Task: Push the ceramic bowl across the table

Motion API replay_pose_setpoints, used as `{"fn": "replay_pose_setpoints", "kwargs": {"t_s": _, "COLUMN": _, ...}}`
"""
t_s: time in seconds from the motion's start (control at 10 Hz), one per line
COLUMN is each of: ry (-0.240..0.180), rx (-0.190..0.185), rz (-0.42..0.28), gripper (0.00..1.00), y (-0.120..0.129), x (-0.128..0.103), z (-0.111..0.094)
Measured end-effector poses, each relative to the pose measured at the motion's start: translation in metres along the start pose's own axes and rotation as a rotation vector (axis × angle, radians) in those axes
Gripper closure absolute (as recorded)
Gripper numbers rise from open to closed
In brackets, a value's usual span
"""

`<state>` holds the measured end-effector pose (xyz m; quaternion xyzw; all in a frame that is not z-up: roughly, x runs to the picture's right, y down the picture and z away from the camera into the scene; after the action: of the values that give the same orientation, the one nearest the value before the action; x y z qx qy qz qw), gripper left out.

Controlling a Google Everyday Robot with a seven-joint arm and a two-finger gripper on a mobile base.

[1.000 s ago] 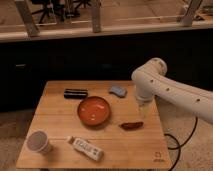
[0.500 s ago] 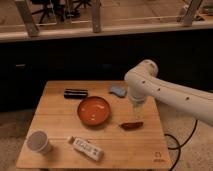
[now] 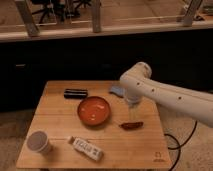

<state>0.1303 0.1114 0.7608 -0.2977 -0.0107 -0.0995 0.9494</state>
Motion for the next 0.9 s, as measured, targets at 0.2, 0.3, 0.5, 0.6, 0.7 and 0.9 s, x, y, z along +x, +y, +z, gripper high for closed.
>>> {"fn": "replay_pose_setpoints", "kwargs": {"t_s": 0.2, "ry": -0.004, "rx": -0.004, "rz": -0.004, "gripper": 0.2, "y": -0.002, "x": -0.005, "z": 0.005}}
{"fn": "replay_pose_setpoints", "kwargs": {"t_s": 0.3, "ry": -0.004, "rx": -0.01, "rz": -0.004, "gripper": 0.2, "y": -0.001, "x": -0.006, "z": 0.008}}
{"fn": "replay_pose_setpoints", "kwargs": {"t_s": 0.5, "ry": -0.009, "rx": -0.015, "rz": -0.003, "gripper": 0.2, "y": -0.003, "x": -0.009, "z": 0.012}}
{"fn": "replay_pose_setpoints", "kwargs": {"t_s": 0.6, "ry": -0.01, "rx": -0.019, "rz": -0.004, "gripper": 0.2, "y": -0.003, "x": -0.011, "z": 0.015}}
{"fn": "replay_pose_setpoints", "kwargs": {"t_s": 0.7, "ry": -0.012, "rx": -0.022, "rz": -0.006, "gripper": 0.2, "y": -0.004, "x": -0.013, "z": 0.018}}
{"fn": "replay_pose_setpoints", "kwargs": {"t_s": 0.9, "ry": -0.017, "rx": -0.028, "rz": -0.01, "gripper": 0.2, "y": -0.006, "x": -0.018, "z": 0.023}}
